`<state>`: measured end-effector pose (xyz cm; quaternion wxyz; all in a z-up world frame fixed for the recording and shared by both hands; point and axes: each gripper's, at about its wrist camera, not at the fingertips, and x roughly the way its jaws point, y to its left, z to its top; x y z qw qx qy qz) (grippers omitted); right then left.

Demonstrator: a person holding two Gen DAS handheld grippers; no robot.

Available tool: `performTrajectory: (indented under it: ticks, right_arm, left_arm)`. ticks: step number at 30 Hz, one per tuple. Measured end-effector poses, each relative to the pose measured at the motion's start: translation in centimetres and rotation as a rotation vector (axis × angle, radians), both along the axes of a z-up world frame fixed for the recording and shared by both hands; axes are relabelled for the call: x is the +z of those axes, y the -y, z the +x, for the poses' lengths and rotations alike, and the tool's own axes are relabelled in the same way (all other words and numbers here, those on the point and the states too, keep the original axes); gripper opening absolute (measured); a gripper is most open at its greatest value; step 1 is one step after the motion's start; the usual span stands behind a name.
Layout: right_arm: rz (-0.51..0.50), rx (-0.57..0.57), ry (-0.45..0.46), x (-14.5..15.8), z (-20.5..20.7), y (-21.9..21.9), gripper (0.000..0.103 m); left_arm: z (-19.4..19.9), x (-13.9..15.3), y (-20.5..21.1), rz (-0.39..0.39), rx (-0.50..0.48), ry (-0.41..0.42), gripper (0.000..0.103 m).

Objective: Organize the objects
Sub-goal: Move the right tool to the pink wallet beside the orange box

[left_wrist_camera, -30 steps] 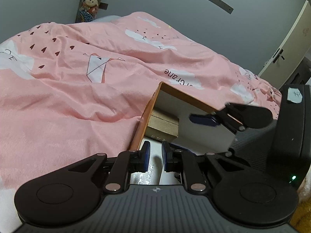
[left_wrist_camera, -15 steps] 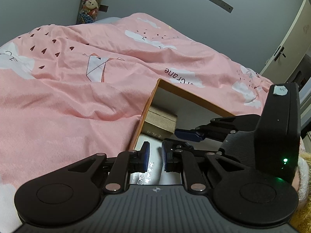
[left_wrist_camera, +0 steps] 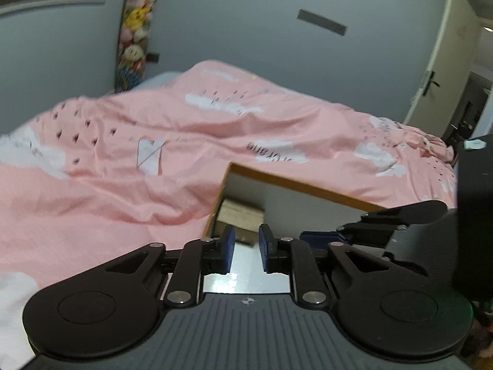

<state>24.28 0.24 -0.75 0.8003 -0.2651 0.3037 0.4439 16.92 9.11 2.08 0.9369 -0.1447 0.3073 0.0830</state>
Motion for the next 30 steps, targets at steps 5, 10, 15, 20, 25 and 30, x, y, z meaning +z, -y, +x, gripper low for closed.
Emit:
performTrajectory:
  ticks: [5,10,15,20,25,30]
  right_arm:
    - [0.088,-0.046,0.010,2.3,-3.6,3.8,0.023]
    - [0.165,-0.136,-0.017,3.5,-6.8,7.7,0.032]
    - [0.192,-0.218,-0.080,2.7,-9.7,10.9,0.032]
    - [0.192,-0.263,-0.164,1.0,-12.6,13.1,0.032]
    - [0.150,-0.316,-0.255,-1.2,-14.3,15.1,0.032]
    - [0.154,-0.352,-0.332,-2.4,-15.3,16.6,0.032]
  left_arm:
    - [-2.1,1.5,1.8,-0.006,-0.085,0.021,0.026]
    - [-4.5,1.4,3.5,-0.023,-0.206,-0.011,0.026]
    - [-6.8,0.5,4.5,-0.035,-0.278,-0.086,0.027]
    - [-9.0,-1.1,3.9,-0.063,-0.321,-0.177,0.027]
    - [-11.3,-2.9,3.3,-0.108,-0.340,-0.279,0.027]
    - [-12.1,-4.0,3.6,-0.168,-0.374,-0.342,0.034]
